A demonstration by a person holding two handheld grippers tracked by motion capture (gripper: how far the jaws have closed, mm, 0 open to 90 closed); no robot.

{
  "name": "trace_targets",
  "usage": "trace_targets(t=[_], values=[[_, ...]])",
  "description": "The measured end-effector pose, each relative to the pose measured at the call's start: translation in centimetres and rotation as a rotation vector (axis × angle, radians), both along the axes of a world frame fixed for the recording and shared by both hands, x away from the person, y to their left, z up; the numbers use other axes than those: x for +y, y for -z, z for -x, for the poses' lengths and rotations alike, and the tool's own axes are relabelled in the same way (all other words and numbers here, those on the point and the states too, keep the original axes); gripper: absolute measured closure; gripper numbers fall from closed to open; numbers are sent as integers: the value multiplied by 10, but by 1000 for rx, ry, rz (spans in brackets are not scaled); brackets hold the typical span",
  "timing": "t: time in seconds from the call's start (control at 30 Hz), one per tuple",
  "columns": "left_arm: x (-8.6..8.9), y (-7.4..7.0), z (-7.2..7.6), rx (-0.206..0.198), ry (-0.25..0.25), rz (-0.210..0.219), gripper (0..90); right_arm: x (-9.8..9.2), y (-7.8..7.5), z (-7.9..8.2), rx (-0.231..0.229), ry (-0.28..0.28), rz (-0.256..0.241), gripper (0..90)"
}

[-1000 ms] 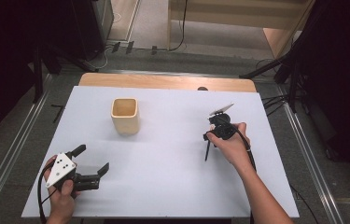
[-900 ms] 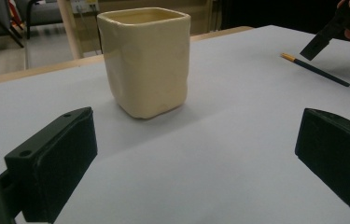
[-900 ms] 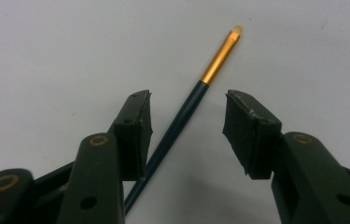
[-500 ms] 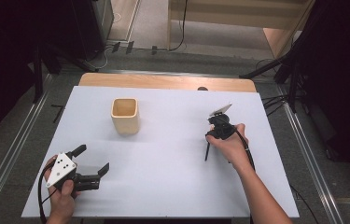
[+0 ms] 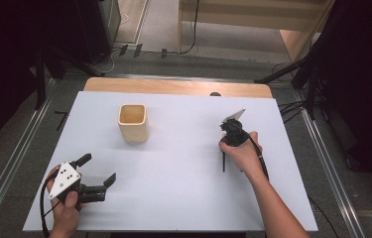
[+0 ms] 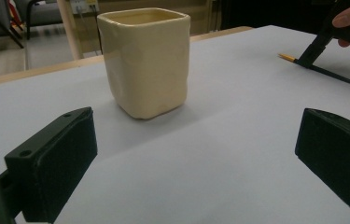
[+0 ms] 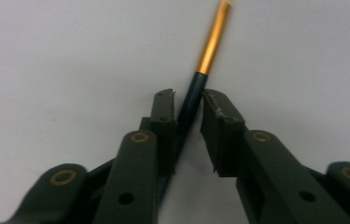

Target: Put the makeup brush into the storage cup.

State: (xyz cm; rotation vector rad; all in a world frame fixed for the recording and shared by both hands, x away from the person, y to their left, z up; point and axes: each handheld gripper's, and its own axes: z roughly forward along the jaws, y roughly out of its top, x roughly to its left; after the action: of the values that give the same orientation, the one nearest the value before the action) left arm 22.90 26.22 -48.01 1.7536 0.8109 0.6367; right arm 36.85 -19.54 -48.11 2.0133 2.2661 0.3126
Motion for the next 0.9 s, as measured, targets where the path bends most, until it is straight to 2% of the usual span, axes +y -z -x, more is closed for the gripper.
trace_targets(t=[0.17,0.2,0.4,0.53,0.6,0.73,0.77,0.8,0.83,0.87,0.9], values=[[1,0,-1,0,-5,6,0,2,0,-1,7,1,25,819],[1,-1,-1,-1,-5,6,0,4,0,0,-3,-19,47,833],[-1,-1,0,-4,4,1,0,11,0,1,-7,-38,96,840],[0,-1,0,-3,-1,5,0,6,0,-1,-2,-38,61,841],[2,-1,-1,-1,-4,7,0,1,-1,-1,-5,-32,25,841],[2,0,-1,-2,-4,8,0,-2,-1,2,-56,-35,-32,840],[1,-1,0,-2,-3,4,0,-1,-2,3,-91,-32,-44,840],[1,-1,0,-3,-3,4,0,-1,-3,4,-111,-34,-54,840],[1,-1,0,-3,-3,4,0,-1,-3,4,-111,-34,-54,840],[1,-1,0,-4,-3,5,0,0,-6,6,-144,-35,-74,841],[1,-1,0,-4,-3,5,0,0,-6,6,-144,-35,-74,841]])
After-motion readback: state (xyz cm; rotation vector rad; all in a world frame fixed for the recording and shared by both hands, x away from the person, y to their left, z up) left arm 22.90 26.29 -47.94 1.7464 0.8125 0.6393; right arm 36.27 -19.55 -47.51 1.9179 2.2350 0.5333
